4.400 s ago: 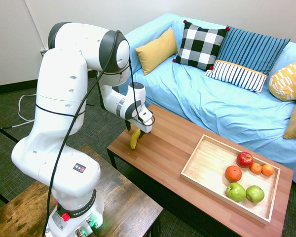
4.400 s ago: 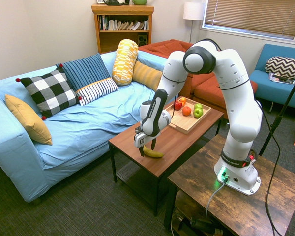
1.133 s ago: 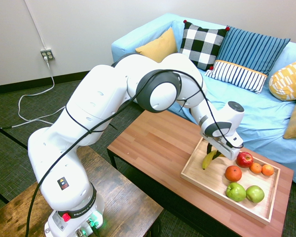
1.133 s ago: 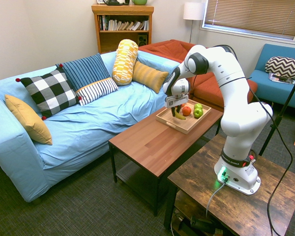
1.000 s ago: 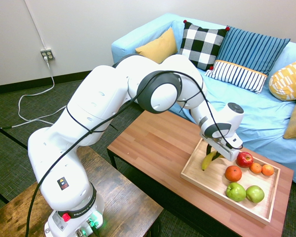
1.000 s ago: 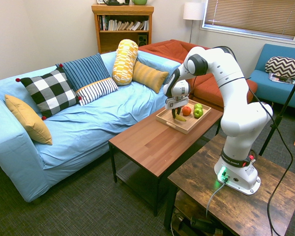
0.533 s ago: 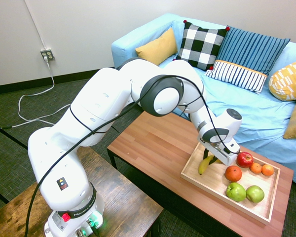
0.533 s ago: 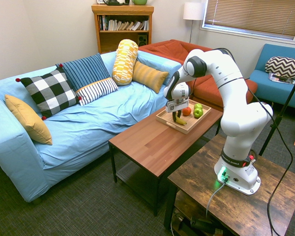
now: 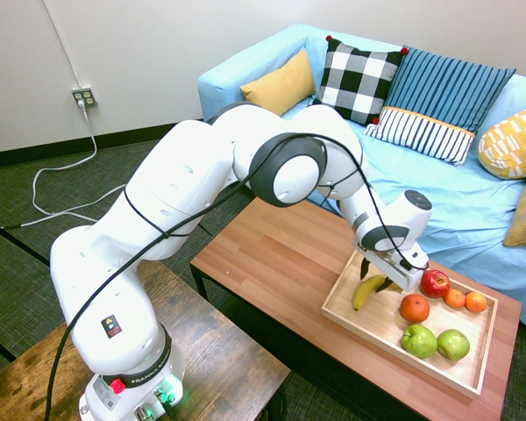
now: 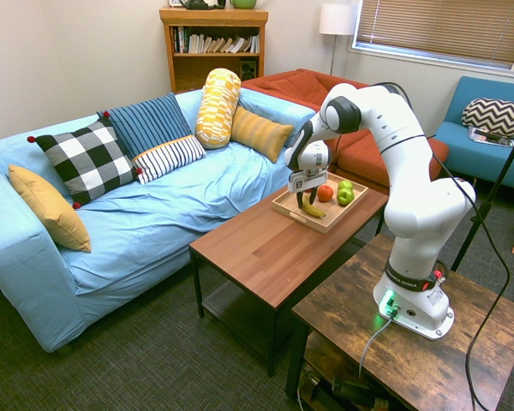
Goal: Put banana in the tray
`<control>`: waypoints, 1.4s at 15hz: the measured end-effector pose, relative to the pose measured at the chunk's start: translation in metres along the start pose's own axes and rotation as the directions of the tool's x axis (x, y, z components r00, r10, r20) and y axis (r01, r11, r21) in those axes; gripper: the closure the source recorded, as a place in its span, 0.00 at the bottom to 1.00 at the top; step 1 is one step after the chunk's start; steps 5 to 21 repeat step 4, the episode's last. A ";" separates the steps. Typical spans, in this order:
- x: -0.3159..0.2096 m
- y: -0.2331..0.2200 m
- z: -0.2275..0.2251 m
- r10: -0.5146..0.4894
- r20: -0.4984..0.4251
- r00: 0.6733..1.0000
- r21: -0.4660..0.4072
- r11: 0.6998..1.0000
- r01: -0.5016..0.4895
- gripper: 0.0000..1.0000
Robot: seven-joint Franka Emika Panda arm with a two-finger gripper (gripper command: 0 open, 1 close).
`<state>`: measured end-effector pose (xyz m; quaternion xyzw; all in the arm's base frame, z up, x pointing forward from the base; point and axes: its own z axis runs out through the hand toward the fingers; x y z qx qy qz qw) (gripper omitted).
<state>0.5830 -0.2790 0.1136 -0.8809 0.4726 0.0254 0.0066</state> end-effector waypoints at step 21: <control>0.006 0.000 -0.050 0.004 -0.019 1.000 0.025 1.000 -0.004 0.00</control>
